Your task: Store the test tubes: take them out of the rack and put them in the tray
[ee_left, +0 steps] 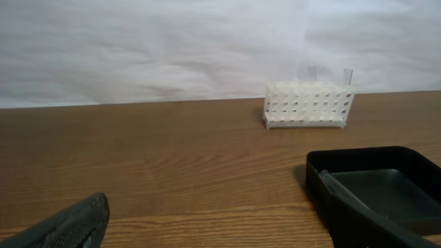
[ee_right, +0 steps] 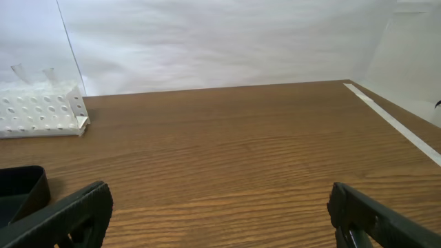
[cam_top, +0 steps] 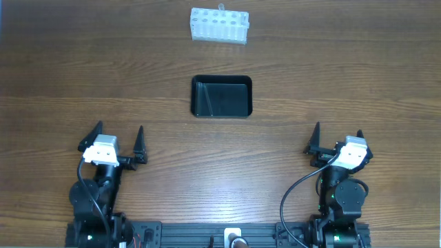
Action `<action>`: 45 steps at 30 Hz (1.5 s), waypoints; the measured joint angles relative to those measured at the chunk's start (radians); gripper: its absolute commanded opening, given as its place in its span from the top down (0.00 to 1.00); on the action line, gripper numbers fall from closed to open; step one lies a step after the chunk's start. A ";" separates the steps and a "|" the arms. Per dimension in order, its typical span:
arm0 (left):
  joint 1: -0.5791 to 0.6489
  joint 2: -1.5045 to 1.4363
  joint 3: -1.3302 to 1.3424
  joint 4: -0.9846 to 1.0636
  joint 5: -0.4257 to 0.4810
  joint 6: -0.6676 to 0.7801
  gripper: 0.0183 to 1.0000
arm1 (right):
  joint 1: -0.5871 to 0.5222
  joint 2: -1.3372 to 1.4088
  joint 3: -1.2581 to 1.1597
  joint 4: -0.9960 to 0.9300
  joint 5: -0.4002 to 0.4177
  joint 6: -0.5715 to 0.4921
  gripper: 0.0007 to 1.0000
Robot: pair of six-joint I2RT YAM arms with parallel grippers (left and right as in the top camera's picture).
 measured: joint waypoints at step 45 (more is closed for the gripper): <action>0.000 -0.001 0.000 0.000 0.000 0.000 0.00 | 0.002 0.809 0.200 0.557 -0.277 0.056 0.01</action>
